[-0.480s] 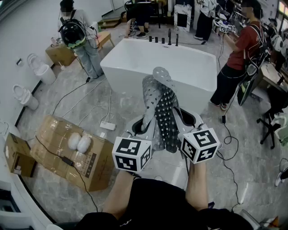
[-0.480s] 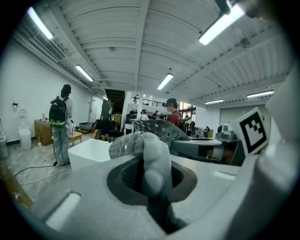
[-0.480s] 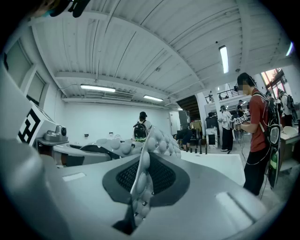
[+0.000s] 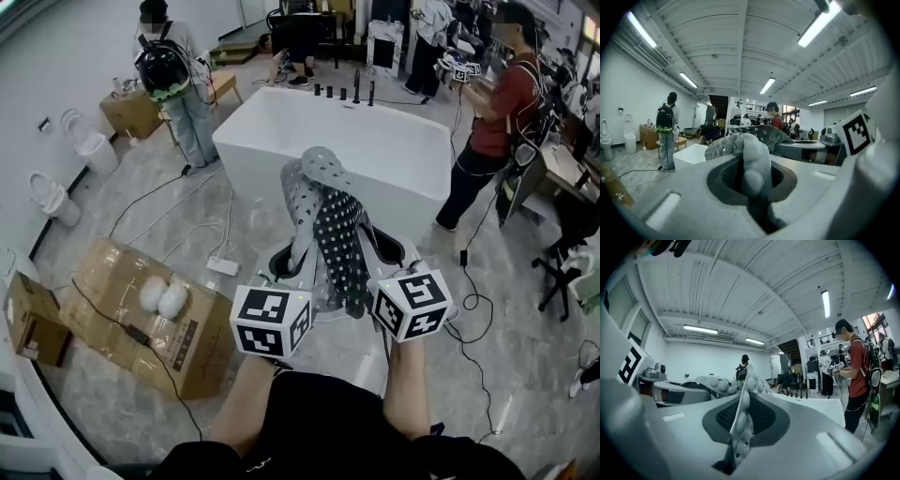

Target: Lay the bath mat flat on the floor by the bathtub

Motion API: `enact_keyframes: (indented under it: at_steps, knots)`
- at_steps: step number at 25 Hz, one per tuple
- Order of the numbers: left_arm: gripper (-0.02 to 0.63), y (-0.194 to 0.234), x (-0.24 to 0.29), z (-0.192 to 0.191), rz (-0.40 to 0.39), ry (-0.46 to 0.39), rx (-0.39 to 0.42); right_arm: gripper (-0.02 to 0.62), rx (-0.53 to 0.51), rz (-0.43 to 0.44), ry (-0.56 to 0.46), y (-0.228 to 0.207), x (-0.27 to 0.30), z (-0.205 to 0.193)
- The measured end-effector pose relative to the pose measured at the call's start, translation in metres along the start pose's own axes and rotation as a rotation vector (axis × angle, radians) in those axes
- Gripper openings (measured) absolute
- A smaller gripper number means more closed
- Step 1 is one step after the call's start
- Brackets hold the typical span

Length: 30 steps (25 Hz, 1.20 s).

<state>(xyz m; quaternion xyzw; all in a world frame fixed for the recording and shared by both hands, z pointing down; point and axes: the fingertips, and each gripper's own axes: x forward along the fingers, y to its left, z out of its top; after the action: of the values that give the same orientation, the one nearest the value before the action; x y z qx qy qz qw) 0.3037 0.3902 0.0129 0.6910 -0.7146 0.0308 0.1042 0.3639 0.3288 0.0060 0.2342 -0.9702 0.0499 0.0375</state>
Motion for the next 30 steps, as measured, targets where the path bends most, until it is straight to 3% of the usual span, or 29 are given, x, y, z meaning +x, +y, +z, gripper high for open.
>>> enact_keyframes:
  at_steps: [14, 30]
  knots:
    - [0.031, 0.002, -0.016, -0.010, 0.040, 0.014, -0.003, 0.017, 0.017, 0.013, 0.022, 0.005, -0.011, -0.011]
    - [0.031, -0.005, -0.021, -0.014, 0.057, 0.045, 0.015, 0.018, 0.053, 0.026, -0.020, 0.002, -0.018, -0.007]
